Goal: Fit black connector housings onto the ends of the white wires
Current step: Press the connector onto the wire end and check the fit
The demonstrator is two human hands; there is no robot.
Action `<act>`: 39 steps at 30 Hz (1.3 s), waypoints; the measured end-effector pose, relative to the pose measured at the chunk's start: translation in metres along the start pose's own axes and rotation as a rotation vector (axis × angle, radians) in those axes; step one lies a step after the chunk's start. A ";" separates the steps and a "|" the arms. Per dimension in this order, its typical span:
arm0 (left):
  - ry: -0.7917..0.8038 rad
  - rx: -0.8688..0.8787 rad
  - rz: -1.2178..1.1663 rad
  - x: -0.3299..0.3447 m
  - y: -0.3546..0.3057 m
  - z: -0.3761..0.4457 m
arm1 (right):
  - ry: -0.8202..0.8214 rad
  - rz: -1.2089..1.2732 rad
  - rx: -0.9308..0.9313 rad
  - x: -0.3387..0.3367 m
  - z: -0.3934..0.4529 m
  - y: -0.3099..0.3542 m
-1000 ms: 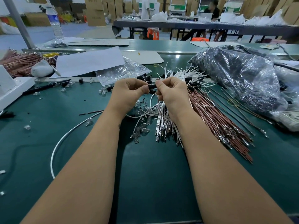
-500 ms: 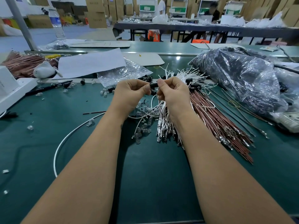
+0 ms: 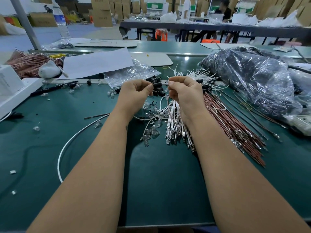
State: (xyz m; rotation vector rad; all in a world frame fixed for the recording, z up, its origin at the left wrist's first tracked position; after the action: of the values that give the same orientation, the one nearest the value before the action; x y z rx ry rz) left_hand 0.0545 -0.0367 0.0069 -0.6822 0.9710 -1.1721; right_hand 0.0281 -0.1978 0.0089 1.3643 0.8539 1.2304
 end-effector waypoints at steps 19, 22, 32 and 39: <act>0.041 0.017 0.024 0.001 -0.003 0.000 | 0.015 -0.046 0.014 0.003 0.003 -0.003; 0.038 0.012 0.037 0.001 -0.003 0.000 | 0.000 -0.079 0.004 0.003 0.003 -0.002; 0.030 0.024 0.056 0.001 -0.007 -0.001 | -0.049 0.003 0.025 -0.003 0.000 0.001; 0.032 0.023 0.052 0.003 -0.007 -0.001 | -0.036 -0.056 0.019 -0.001 0.001 -0.001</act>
State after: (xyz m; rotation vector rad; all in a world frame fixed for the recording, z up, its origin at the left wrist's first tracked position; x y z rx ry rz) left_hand 0.0504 -0.0413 0.0118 -0.6180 0.9951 -1.1497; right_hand 0.0285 -0.1985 0.0078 1.3645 0.8747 1.1547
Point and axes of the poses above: each hand's wrist, its own z-axis towards the middle knuckle, its own x-axis out of the palm, y = z × x, the point moved 7 cm from there along z, towards the middle knuckle, and after that the axes turned 4 degrees about x, right-handed, at the moved point
